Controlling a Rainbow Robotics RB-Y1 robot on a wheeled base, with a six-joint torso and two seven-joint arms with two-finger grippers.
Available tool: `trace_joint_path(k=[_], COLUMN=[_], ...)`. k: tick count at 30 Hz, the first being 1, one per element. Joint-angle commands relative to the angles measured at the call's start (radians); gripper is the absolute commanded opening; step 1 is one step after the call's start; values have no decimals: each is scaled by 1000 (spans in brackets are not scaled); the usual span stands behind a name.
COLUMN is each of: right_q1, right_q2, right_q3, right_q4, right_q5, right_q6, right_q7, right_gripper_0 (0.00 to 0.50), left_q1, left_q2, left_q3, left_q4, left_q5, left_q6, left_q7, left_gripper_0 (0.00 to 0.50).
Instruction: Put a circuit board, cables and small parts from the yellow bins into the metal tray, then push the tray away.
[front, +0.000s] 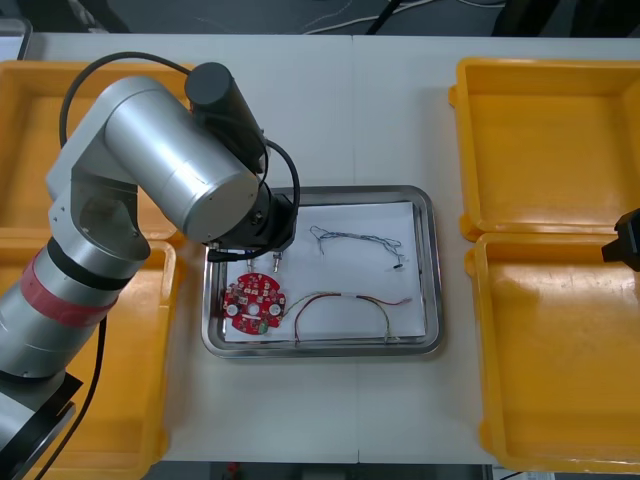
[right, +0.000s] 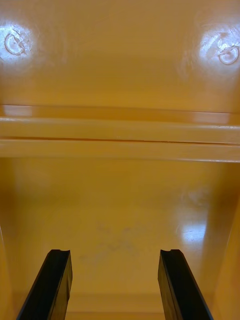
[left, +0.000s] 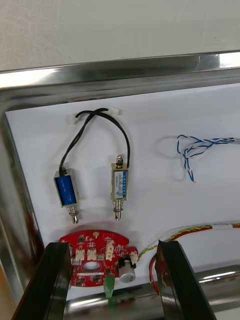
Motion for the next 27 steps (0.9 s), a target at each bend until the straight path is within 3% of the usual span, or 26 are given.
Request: trace_joint_path(k=[1,5,11,18,27], right_q1=[-23,-23,-23,-23,12], right_q2=[11,11,11,11,33], right_q3=[-28,-28,-28,-28,-15], right_q4=[-6,-6,-6,-6,2], right_q5=[7,7,7,7,1], right_q6=[-7,-7,-7,-7,-1], right_q7=[15,15,15,15,15], right_gripper_0=[500,500,500,500,500], left_q1=[-60,-72,-74,-55,23], left_q2=[53,82,150,219,351], left_q3=[76,119,206,329,350], left_q4=[-72,-82,-81,-64,-64], left_q5=[38,67,101,193,249], left_q6=[59,79,97,97,97], left_q7=[11,-9,-147,-260,-276], left_gripper_0=[500,500,500,500,500])
